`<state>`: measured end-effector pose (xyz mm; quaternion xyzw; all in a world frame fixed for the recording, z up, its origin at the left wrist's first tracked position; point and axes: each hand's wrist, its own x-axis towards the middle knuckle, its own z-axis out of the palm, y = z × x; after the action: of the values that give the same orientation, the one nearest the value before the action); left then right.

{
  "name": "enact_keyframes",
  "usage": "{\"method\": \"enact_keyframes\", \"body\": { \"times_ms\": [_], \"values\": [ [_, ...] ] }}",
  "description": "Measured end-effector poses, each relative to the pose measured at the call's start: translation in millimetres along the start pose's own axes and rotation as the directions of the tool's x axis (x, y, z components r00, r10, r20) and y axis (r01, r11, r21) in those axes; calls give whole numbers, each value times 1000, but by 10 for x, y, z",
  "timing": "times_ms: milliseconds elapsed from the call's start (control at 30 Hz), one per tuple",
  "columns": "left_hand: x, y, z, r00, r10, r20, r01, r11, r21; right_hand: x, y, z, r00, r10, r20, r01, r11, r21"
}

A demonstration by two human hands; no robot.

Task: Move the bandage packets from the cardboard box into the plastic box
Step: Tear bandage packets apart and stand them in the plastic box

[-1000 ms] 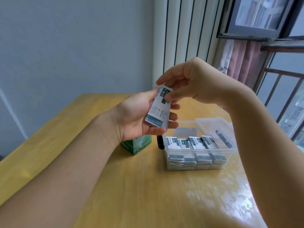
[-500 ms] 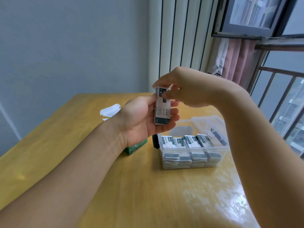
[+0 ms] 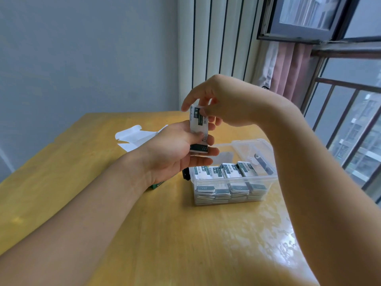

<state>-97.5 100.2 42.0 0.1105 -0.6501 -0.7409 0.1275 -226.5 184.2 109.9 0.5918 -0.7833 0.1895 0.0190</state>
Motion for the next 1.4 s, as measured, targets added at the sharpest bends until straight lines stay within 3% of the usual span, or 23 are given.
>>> {"method": "enact_keyframes", "body": {
  "times_ms": [100, 167, 200, 267, 333, 367, 800, 1267, 1400],
  "values": [
    [23, -29, 30, 1000, 10, 10, -11, 996, 92, -62, 56, -45, 1000, -6, 17, 5, 999, 49],
    [69, -76, 4, 992, 126, -15, -111, 920, 376, -128, 191, -96, 999, 19, 41, -21, 998, 65],
    [95, -105, -17, 973, 232, -1, -193, 815, 547, -167, 292, -112, 996, 52, 70, -57, 996, 65],
    [109, -150, -96, 903, 413, 118, -324, 473, 819, -219, 494, -86, 979, 125, 161, -135, 990, 51],
    [118, -185, -181, 890, 380, 251, -341, 193, 920, -236, 640, -2, 951, 164, 261, -178, 984, 30],
    [116, -192, -225, 904, 328, 274, -333, 138, 933, -222, 677, 48, 941, 169, 292, -186, 982, 32],
    [182, -368, -252, 937, 206, 281, -314, 152, 937, -49, 641, 352, 903, 121, 413, -117, 993, -35],
    [226, -411, -269, 928, 222, 300, -335, 140, 932, -40, 546, 528, 850, 131, 511, -118, 991, -57],
    [231, -427, -281, 936, 208, 284, -322, 180, 930, -59, 512, 539, 843, 139, 519, -102, 990, -100]
  ]
}}
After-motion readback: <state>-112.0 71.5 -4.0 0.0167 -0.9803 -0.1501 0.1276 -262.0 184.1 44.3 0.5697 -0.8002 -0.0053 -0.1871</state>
